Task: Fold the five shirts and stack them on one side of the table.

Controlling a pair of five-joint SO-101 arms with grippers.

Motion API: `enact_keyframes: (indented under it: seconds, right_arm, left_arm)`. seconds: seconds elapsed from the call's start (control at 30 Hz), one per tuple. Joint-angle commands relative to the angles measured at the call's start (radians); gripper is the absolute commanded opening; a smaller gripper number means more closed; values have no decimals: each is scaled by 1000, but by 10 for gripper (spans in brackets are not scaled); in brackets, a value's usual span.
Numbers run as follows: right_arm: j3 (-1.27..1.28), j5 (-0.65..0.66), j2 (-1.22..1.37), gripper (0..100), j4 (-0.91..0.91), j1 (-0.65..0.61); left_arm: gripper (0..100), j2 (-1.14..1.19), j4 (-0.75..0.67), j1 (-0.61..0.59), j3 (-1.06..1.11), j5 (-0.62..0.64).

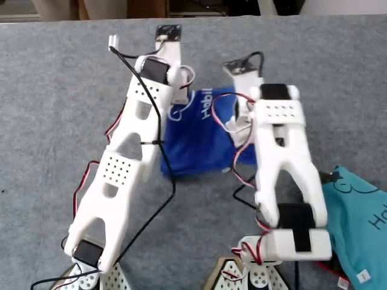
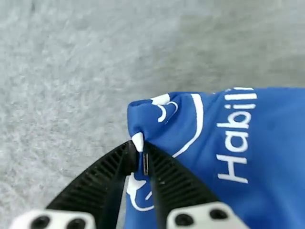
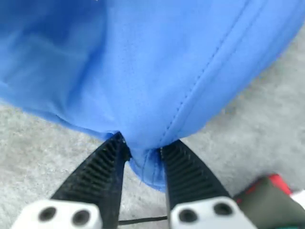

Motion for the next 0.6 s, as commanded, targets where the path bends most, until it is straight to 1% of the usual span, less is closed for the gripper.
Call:
enact_keyframes:
  seconds: [0.0,0.17,0.3,0.43,0.57]
  right_arm:
    - [-45,11,-134,4,25,68]
    - [-45,51,-216,4,81,170]
    - [-45,87,-300,4,130,278]
    - [-45,135,-417,4,175,414]
    - [-45,175,-522,4,216,582]
  left_arm:
    - [18,-171,11,43,12,48]
    - [18,-294,11,98,12,103]
    - [18,-361,11,172,12,127]
    - [18,-403,11,269,14,133]
    - [19,-412,5,371,14,133]
